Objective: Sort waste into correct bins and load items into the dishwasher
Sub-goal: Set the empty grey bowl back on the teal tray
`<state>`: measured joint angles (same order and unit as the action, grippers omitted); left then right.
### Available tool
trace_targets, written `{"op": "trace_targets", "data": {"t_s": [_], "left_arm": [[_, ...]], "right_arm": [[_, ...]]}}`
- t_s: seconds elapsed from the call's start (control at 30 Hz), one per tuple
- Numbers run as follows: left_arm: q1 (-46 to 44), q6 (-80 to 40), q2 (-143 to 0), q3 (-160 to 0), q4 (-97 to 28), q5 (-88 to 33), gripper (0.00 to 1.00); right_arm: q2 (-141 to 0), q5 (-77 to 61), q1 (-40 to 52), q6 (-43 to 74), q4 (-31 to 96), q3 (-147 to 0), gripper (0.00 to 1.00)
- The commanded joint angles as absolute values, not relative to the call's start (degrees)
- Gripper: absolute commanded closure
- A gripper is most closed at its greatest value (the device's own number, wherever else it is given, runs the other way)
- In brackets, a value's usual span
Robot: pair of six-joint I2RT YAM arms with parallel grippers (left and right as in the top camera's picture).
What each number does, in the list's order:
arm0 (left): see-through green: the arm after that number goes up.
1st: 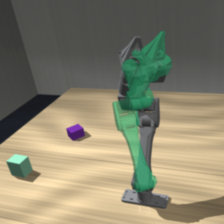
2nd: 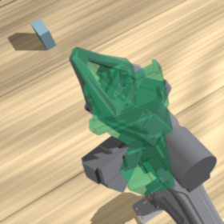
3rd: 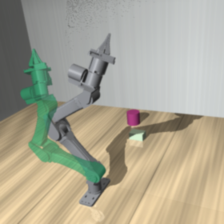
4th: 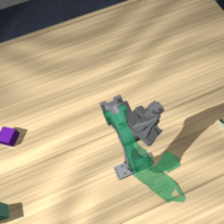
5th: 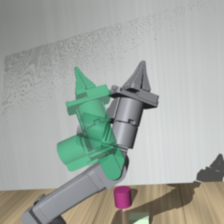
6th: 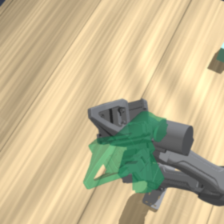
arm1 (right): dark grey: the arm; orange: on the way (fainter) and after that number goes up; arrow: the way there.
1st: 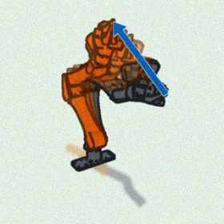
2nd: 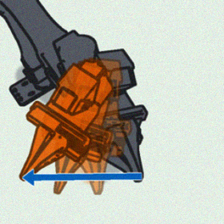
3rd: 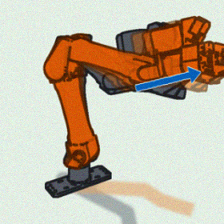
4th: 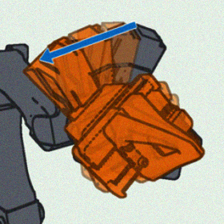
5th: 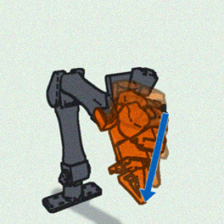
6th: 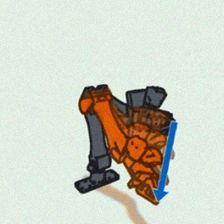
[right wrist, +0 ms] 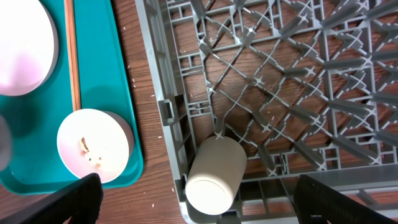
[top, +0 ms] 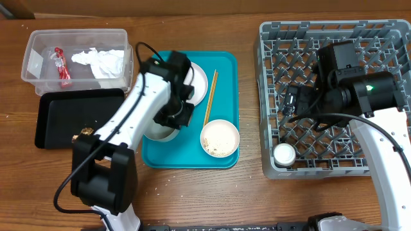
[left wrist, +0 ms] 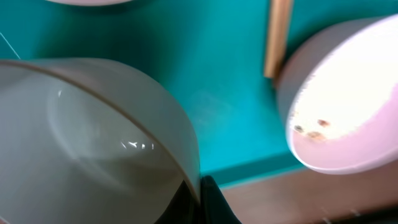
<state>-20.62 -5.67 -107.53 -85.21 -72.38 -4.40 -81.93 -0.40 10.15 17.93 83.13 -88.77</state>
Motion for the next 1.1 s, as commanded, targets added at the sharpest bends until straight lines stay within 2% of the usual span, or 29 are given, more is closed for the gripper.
{"op": "trace_targets", "data": {"t_s": [0.0, 0.07, 0.1, 0.13, 0.2, 0.33, 0.43, 0.67, 0.87, 1.07], "left_arm": [[-22.1, -8.8, -107.7, -81.2, -69.9, 2.1, 0.92], [-22.4, -8.8, -107.7, -80.0, -68.7, 2.1, 0.73], [-22.5, -8.8, -107.7, -80.0, -68.5, 2.1, 0.55], [-22.6, -8.8, -107.7, -80.2, -68.4, 2.1, 0.48], [-22.6, -8.8, -107.7, -81.8, -68.4, 2.0, 0.41], [-22.8, -6.9, -107.5, -89.3, -71.6, -1.0, 0.42], [-24.6, -0.3, -106.7, -94.5, -72.9, -5.5, 0.43], [-36.3, 15.4, -107.3, -94.6, -72.3, -8.4, 0.43], [-46.5, 14.3, -108.0, -88.0, -65.8, -1.7, 0.49], [-48.2, 11.4, -108.0, -83.1, -60.6, 0.3, 0.5]], "right_arm": [[-81.6, 0.4, 10.0, 17.5, 83.0, -89.6, 0.0], [-81.6, 0.8, 10.0, 17.5, 82.9, -89.6, 0.0], [-81.6, 1.0, 10.0, 17.5, 82.9, -89.6, 0.0], [-81.6, 0.9, 10.0, 17.6, 82.8, -89.6, 0.0], [-81.5, 0.8, 10.0, 18.0, 82.6, -89.7, 0.0], [-80.2, 0.8, 8.7, 18.6, 81.5, -90.8, 0.0], [-78.7, 0.8, 5.1, 18.9, 81.5, -94.3, 0.0], [-76.3, -1.1, -3.3, 17.5, 82.0, -97.2, 0.0], [-76.5, -0.9, -4.6, 17.1, 83.5, -97.1, 0.0], [-76.5, -0.9, -4.6, 16.2, 84.4, -97.1, 0.0]]}}
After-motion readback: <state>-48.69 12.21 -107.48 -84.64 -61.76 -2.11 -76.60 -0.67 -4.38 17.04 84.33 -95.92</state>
